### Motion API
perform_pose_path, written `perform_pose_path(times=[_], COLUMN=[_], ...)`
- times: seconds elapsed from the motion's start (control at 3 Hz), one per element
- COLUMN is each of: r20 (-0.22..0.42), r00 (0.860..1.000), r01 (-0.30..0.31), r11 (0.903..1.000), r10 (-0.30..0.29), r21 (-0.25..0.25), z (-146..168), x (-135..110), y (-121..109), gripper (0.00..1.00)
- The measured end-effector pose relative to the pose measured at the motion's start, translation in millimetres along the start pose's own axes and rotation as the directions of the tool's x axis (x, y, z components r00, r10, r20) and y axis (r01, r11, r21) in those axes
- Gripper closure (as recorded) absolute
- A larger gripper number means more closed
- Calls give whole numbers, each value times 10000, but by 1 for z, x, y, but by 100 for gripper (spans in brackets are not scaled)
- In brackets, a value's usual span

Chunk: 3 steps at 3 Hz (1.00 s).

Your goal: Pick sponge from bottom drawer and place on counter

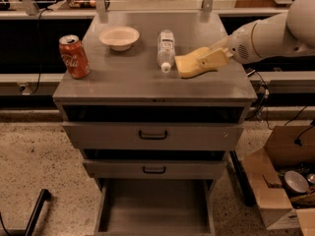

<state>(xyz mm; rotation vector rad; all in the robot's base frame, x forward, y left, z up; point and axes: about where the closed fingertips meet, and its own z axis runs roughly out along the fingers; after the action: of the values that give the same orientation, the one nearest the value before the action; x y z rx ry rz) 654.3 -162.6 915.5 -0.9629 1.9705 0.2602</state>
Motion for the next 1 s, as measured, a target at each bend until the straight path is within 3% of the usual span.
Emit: perform_pose_path(times=[0.33, 0.67, 1.0], r20=[-166, -332, -339], r00=[9971, 9883, 9886], r01=[-747, -1502, -1480], r11=[9970, 9882, 9884], r10=[744, 1492, 1468], r21=[-213, -306, -344], z=[8, 15, 18], x=[17, 40, 40], y=[-17, -31, -29], gripper=[85, 61, 38])
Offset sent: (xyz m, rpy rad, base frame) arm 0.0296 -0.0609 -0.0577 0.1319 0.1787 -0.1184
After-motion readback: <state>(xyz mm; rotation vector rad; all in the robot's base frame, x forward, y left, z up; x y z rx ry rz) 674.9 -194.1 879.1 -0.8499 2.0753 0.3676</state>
